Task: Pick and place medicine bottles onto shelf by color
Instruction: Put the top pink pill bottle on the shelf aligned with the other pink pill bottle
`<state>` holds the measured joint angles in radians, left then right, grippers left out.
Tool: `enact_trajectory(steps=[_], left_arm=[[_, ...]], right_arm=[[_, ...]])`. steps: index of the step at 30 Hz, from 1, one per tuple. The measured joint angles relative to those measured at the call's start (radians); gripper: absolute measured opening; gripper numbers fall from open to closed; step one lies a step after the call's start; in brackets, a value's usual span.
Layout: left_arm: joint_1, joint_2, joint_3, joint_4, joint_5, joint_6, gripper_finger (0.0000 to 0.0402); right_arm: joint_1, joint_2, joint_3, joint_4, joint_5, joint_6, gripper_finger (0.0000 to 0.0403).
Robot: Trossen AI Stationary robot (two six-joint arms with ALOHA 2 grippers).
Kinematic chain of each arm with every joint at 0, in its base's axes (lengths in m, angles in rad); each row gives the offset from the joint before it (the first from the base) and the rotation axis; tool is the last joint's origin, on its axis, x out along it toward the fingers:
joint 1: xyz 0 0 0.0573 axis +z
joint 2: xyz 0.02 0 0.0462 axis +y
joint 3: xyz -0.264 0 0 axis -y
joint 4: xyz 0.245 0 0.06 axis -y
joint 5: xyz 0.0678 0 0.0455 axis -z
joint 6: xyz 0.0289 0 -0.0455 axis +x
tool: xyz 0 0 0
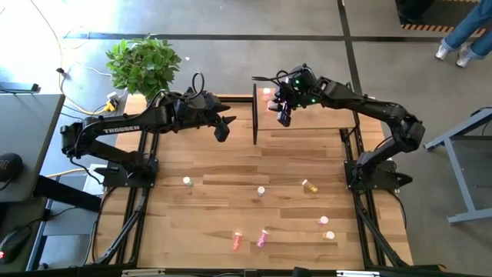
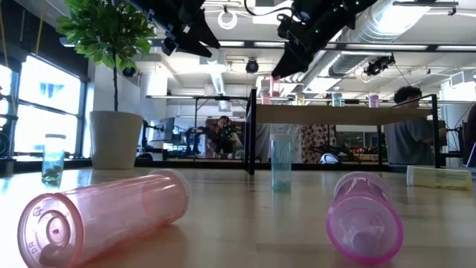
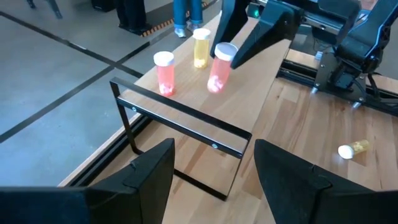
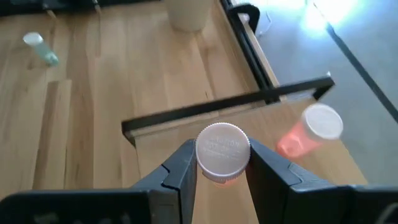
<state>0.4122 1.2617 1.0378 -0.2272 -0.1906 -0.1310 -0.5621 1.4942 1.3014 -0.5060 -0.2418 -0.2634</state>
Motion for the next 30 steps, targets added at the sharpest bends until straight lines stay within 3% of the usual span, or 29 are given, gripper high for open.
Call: enact_trajectory(steps=[9,30], left_arm=[[0.0,0.0,0.0,0.0,0.0,0.003,0.0211],[0.002,0.0,0.0,-0.001,-0.002,0.003,0.0212]], right_arm=[[-0.003,0.031,-0.008,0.032,-0.055,-0.026,0.0105],[-0.013,0.078,-0.008,0.016,-0.043,-0.052,0.0105]])
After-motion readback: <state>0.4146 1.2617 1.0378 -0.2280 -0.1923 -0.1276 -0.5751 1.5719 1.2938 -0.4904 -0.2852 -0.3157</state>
